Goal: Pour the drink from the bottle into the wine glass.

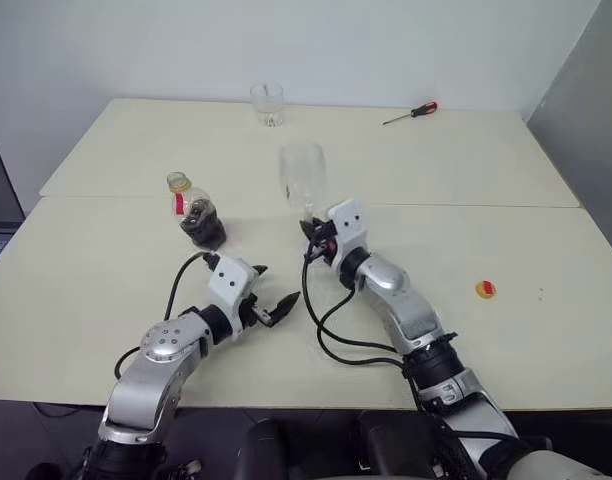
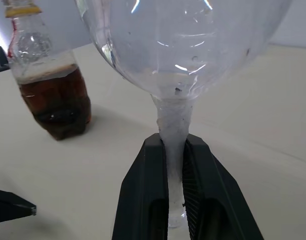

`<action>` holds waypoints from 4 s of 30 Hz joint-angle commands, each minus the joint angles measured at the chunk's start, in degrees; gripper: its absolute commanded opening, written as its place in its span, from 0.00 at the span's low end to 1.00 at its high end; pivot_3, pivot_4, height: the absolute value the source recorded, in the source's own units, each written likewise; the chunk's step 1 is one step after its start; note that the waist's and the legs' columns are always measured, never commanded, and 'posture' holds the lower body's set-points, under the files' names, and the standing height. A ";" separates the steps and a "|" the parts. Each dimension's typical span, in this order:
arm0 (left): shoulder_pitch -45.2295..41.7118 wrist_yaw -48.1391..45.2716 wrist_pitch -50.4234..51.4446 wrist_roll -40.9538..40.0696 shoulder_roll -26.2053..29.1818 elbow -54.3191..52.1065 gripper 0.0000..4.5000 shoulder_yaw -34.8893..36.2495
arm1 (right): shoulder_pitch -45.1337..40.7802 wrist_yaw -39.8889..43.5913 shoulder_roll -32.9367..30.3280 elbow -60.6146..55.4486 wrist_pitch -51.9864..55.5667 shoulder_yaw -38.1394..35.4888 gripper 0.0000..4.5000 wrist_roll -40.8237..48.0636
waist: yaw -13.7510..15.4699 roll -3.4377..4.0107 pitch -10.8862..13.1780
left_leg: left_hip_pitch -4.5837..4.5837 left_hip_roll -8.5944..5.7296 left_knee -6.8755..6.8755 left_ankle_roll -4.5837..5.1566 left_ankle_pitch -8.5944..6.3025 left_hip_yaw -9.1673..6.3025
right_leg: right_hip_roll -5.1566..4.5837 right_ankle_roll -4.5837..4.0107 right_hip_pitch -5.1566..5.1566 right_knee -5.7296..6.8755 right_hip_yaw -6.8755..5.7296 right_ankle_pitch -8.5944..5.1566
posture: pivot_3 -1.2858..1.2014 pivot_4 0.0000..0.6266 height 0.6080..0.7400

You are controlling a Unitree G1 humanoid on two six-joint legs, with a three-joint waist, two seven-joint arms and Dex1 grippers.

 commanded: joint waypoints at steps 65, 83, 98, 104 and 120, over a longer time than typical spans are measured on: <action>0.84 20.08 -19.06 4.82 -10.78 16.99 1.00 15.05 | -16.57 28.40 -46.69 -42.76 53.89 -24.15 0.99 32.76 | 0.43 -0.23 -0.04 | 0.25 -0.09 -0.03 0.04 0.00 0.00 | -0.20 0.19 0.24 -0.03 0.00 -0.21 | 0.52 0.24 1.00; -7.81 18.03 -23.03 5.61 -8.87 23.95 1.00 14.08 | -24.48 35.02 -47.29 -38.71 51.75 -17.33 0.99 42.53 | 0.88 -0.26 -0.06 | 0.19 -0.08 0.00 0.05 0.01 0.01 | -0.19 0.01 0.23 -0.02 -0.14 -0.08 | 0.52 0.24 1.00; -18.16 16.54 -24.55 4.06 -7.93 32.63 1.00 15.30 | -23.69 34.51 -48.46 -38.75 49.69 -14.81 0.99 41.77 | 1.36 -0.28 -0.04 | 0.11 -0.08 0.01 0.05 0.01 0.01 | -0.19 -0.02 0.19 -0.03 -0.21 -0.06 | 0.52 0.24 1.00; -19.51 15.71 -24.80 4.08 -7.61 34.05 1.00 14.93 | -23.26 33.43 -47.97 -39.82 50.28 -14.19 0.99 42.23 | 1.32 -0.27 -0.04 | 0.12 -0.09 0.01 0.05 0.01 0.04 | -0.19 -0.03 0.18 -0.04 -0.21 -0.05 | 0.52 0.24 1.00; -25.50 9.73 -24.89 3.15 -5.19 43.06 1.00 14.23 | -19.88 30.64 -48.76 -42.71 51.61 -12.50 0.99 42.09 | 1.42 -0.28 -0.04 | 0.06 -0.11 0.03 0.05 0.01 0.03 | -0.19 -0.02 0.18 -0.04 -0.42 -0.06 | 0.52 0.24 1.00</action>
